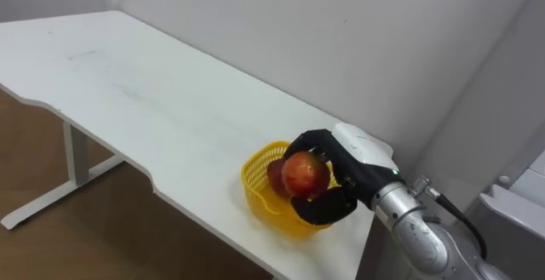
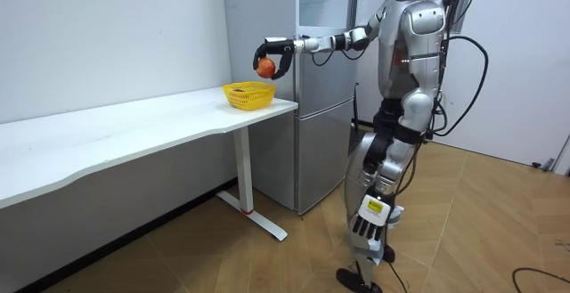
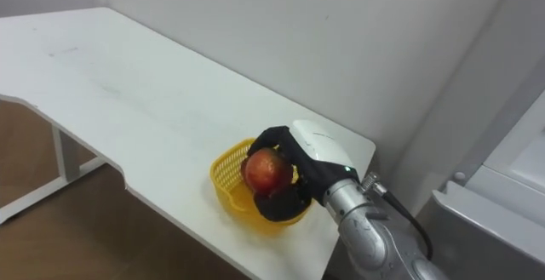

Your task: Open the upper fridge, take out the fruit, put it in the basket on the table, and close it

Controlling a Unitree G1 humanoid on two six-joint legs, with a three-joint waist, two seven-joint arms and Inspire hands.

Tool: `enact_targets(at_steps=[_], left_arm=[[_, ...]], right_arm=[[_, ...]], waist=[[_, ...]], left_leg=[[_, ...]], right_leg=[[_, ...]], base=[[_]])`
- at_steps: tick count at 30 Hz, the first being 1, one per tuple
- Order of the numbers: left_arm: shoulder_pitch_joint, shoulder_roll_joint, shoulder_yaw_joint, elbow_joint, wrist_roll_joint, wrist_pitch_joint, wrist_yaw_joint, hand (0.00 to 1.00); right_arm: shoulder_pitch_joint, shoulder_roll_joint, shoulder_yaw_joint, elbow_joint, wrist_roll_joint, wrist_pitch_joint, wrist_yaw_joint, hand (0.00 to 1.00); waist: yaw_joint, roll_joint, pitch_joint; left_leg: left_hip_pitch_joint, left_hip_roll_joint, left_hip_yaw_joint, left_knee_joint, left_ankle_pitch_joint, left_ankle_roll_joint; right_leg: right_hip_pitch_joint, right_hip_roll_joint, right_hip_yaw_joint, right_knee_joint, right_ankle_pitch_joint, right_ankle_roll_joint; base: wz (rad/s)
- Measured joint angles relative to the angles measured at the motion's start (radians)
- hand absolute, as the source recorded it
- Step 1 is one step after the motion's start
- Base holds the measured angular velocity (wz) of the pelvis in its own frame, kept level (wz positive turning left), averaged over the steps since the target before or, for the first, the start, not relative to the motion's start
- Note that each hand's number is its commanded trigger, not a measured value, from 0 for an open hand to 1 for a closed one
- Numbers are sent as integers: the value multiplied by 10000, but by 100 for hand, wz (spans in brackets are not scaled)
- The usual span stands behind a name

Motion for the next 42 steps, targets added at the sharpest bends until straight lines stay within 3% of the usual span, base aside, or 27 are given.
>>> enact_targets(at_steps=[9, 23, 29, 37, 40, 42], left_arm=[[61, 8, 15, -166, -2, 137, 34, 0], [269, -6, 72, -465, -2, 191, 256, 0], [429, -24, 86, -583, -2, 199, 309, 0], [433, -52, 136, -610, 3, 197, 411, 0], [478, -87, 339, -598, 36, 198, 420, 0], [668, -111, 451, -606, 78, 198, 408, 0]], right_arm=[[1, -437, 0, 43, 668, -3, 2, 0], [2, -459, 3, 47, 1050, -3, 2, 0], [2, -459, 4, 47, 1057, -4, 2, 0], [8, -478, 3, 22, 1330, -4, 1, 0], [27, -564, -61, -360, 1459, 15, 2, 0], [291, -563, -473, -1550, 1472, 67, -11, 0]], waist=[[-25, 59, -8], [5, 105, -25], [5, 186, -105], [-23, 230, -102], [-76, 252, -104], [-190, 363, -147]], left_leg=[[78, -16, -19, -31, 2, 2], [116, -17, -18, -37, 2, 2], [144, -20, -18, -50, 2, 2], [364, -16, 39, -110, 3, 4], [315, -10, 85, -100, 2, 4], [321, -6, 129, -72, -12, 18]], right_leg=[[67, -1, 8, -16, 0, 1], [106, -1, -20, -17, 1, 2], [125, -4, -24, -16, 2, 2], [247, -13, 13, -22, 2, 3], [225, -10, 61, -22, 2, 2], [226, -1, 134, -23, 3, 5]], base=[[0], [0], [0], [-2], [-5], [-5]])
